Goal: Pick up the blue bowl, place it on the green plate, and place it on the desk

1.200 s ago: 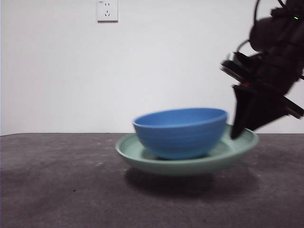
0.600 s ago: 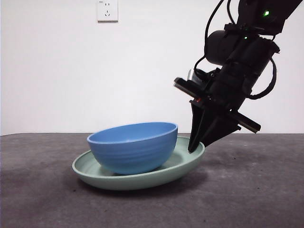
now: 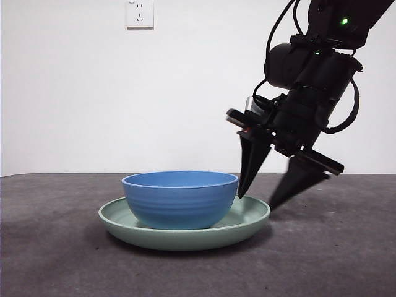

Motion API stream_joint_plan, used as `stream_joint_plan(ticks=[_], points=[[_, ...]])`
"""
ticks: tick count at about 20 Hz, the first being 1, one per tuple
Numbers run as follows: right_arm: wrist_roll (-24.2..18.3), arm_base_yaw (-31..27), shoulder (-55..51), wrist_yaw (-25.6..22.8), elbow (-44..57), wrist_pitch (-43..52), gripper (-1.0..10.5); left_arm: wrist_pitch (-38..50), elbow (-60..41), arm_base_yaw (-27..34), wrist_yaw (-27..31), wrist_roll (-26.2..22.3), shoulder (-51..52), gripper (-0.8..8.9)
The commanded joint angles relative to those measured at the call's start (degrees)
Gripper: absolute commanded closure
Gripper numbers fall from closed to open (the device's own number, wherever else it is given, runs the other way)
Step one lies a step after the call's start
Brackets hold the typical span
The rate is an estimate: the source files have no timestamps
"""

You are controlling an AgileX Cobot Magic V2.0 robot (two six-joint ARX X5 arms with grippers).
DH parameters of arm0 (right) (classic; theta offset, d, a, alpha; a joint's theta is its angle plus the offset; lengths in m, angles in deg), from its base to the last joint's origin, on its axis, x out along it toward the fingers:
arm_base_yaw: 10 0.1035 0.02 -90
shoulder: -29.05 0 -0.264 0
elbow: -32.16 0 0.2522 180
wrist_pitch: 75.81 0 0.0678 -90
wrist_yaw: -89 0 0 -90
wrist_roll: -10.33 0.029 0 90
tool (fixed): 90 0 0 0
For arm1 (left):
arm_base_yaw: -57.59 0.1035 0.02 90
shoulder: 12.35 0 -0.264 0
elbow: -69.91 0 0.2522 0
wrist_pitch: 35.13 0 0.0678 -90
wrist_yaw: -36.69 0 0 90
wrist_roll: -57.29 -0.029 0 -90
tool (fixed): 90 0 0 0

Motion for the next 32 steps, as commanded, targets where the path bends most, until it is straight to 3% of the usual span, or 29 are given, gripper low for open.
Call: stream_joint_plan(ticks=[1, 5, 7, 10, 13, 23, 32], points=[[-0.7, 0.0, 0.9, -2.1, -1.4, 0.3, 5.6, 0.6, 0.5, -0.2, -0.2, 0.2, -0.3, 2.50], [-3.7, -1.0, -1.8, -3.7, -3.5, -3.1, 5.6, 0.6, 0.5, -0.2, -0.2, 0.2, -0.3, 2.50], [-5.5, -1.3, -5.8, -4.4, -4.8, -6.4, 4.9, 0.6, 0.5, -0.2, -0.2, 0.2, -0.3, 2.50], [-8.7, -1.3, -14.8, -10.5, -5.3, -12.3, 3.5, 0.6, 0.5, -0.2, -0.2, 0.2, -0.3, 2.50], [-12.7, -1.2, -26.3, -12.8, -5.2, -20.7, 3.4, 0.7, 0.5, -0.2, -0.2, 0.2, -0.3, 2.50], [-13.4, -0.4, -58.6, -12.4, -1.3, -38.5, 3.4, 0.7, 0.5, -0.2, -0.2, 0.2, -0.3, 2.50], [-14.5, -0.4, -65.9, -12.4, -1.3, -44.0, 3.4, 2.9, 0.5, -0.2, -0.2, 0.1, -0.3, 2.51]])
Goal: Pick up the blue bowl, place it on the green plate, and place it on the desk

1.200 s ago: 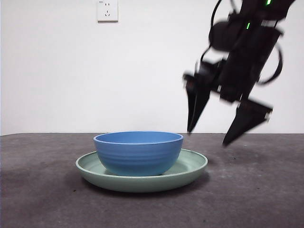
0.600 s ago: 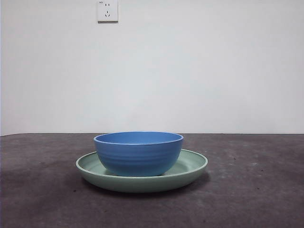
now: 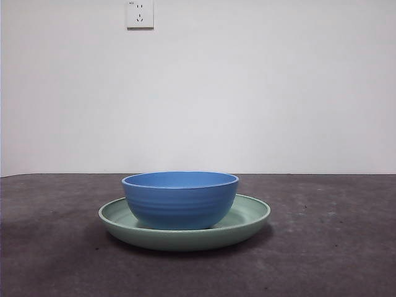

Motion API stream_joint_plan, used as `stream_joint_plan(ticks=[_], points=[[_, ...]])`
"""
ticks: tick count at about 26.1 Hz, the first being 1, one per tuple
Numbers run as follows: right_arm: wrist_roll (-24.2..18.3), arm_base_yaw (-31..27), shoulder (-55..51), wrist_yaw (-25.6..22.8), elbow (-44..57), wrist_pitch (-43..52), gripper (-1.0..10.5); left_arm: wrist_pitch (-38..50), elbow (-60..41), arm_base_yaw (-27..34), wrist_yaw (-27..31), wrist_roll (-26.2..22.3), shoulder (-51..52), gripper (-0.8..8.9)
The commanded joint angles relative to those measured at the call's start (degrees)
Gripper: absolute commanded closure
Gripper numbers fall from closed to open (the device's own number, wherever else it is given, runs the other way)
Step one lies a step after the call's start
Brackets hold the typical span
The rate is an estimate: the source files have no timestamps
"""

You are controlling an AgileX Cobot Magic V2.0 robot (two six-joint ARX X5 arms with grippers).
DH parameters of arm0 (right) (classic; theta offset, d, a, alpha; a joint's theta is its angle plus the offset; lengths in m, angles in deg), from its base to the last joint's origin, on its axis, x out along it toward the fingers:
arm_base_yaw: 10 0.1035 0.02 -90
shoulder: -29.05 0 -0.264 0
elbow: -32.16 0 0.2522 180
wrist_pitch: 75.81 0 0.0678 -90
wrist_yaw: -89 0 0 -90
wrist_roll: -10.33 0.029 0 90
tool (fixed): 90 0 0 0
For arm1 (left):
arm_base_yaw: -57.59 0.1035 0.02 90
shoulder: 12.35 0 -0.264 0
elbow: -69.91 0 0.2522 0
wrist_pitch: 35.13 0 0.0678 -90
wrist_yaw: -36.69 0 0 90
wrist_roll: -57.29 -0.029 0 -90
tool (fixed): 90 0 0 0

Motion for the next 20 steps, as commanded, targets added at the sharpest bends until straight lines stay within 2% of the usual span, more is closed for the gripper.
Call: stream_joint_plan(ticks=[1, 2, 3, 4, 5, 20], points=[[-0.7, 0.3, 0.3, 0.0, -0.4, 0.7, 3.4, 0.8, 0.5, -0.2, -0.2, 0.1, -0.3, 2.53], [-0.7, 0.3, 0.3, 0.0, -0.4, 1.3, 3.7, 0.8, 0.5, -0.2, -0.2, 0.0, -0.3, 2.94], [-0.7, 0.3, 0.3, 0.0, -0.4, 1.9, 5.5, 0.8, 0.5, -0.2, -0.2, -0.3, -0.3, 4.51], [-0.6, 0.3, 0.3, 0.0, -0.4, 2.4, 8.5, 0.8, 0.5, -0.2, -0.2, -0.3, -0.3, 6.87], [-0.6, 0.3, 0.3, 0.0, -0.4, 2.8, 9.3, 1.0, 0.5, -0.2, -0.2, -0.2, -0.3, 8.02], [-0.6, 0.3, 0.3, 0.0, -0.4, 3.2, 9.1, 2.3, 0.0, 0.4, -0.2, -0.1, 0.0, 7.85]])
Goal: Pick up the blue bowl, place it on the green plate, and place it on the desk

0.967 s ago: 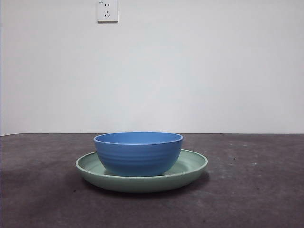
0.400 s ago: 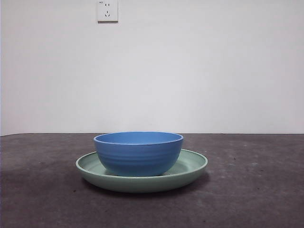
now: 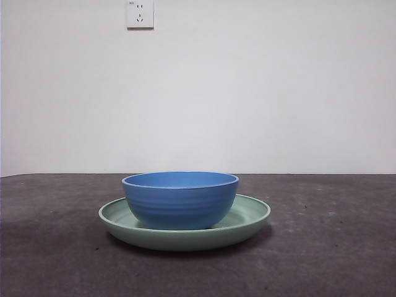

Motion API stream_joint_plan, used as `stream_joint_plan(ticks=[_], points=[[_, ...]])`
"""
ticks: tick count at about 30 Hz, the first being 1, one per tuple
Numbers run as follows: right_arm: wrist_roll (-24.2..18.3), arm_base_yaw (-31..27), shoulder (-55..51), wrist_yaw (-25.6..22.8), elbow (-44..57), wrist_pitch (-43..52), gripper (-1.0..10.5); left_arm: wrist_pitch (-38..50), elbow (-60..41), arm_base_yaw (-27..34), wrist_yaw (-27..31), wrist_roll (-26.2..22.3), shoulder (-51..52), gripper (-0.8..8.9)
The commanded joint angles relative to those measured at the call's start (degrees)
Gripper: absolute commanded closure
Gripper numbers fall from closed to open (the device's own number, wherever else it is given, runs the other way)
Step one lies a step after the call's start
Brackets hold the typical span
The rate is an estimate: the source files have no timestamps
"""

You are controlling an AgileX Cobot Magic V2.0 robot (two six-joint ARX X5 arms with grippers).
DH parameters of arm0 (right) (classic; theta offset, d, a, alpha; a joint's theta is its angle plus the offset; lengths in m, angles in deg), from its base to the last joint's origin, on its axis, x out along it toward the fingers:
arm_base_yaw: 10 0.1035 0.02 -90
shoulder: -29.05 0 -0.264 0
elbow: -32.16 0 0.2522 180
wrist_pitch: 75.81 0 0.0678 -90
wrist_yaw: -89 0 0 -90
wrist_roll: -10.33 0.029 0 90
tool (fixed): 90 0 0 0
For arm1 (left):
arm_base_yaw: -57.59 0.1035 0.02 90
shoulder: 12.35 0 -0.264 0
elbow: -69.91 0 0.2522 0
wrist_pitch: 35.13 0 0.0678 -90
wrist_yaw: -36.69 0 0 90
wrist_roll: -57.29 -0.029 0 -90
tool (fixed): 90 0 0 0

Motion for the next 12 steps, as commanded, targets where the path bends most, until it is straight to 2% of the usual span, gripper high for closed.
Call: stream_joint_plan(ticks=[1, 6, 12], points=[[-0.3, 0.3, 0.3, 0.0, -0.4, 0.5, 9.1, 2.3, -0.7, 1.0, -0.2, -0.1, 0.2, 7.85], [-0.3, 0.3, 0.3, 0.0, -0.4, 0.6, 9.1, 8.1, -8.6, 9.7, -0.1, -1.9, 4.1, 7.85], [-0.3, 0.3, 0.3, 0.0, -0.4, 0.6, 9.1, 27.9, -29.0, 22.5, -0.1, -1.8, 16.2, 7.85]])
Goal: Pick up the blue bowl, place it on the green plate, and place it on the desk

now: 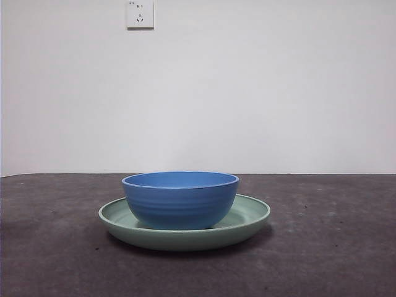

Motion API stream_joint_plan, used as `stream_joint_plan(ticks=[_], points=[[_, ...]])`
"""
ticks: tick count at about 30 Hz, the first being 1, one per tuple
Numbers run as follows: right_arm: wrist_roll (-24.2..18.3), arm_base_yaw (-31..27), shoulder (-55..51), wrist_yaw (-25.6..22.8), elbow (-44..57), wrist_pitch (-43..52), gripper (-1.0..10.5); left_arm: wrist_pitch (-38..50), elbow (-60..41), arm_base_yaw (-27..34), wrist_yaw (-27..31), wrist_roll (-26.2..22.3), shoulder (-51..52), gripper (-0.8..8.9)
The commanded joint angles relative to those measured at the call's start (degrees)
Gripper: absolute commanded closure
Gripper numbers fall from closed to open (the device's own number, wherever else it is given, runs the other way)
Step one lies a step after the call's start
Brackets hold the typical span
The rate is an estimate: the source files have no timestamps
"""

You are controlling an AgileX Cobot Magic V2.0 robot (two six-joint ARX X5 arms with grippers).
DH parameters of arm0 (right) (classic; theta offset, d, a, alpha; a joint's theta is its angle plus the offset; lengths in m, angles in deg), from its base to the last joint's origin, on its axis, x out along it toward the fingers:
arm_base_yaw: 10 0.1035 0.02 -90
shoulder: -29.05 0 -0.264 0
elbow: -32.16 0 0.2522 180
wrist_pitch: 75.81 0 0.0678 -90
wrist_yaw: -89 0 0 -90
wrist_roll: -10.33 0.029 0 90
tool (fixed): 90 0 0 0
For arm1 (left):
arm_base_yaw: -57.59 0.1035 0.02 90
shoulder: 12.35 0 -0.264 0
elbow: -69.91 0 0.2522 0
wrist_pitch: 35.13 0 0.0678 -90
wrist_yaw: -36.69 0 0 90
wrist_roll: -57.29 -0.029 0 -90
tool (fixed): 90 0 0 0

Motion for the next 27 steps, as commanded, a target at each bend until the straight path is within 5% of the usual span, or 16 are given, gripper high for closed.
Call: stream_joint_plan(ticks=[1, 5, 10, 27], points=[[-0.3, 0.3, 0.3, 0.0, -0.4, 0.6, 9.1, 10.7, -11.0, 4.2, -0.1, -0.8, 6.2, 7.85], [-0.3, 0.3, 0.3, 0.0, -0.4, 0.6, 9.1, 21.1, -25.3, 8.4, 0.0, -0.8, 14.7, 7.85], [-0.3, 0.3, 0.3, 0.0, -0.4, 0.6, 9.1, 23.2, -34.0, 10.0, 0.0, -0.1, 21.2, 7.85], [-0.3, 0.3, 0.3, 0.0, -0.4, 0.6, 9.1, 25.3, -37.9, 10.1, 1.9, -0.2, 21.4, 7.85]])
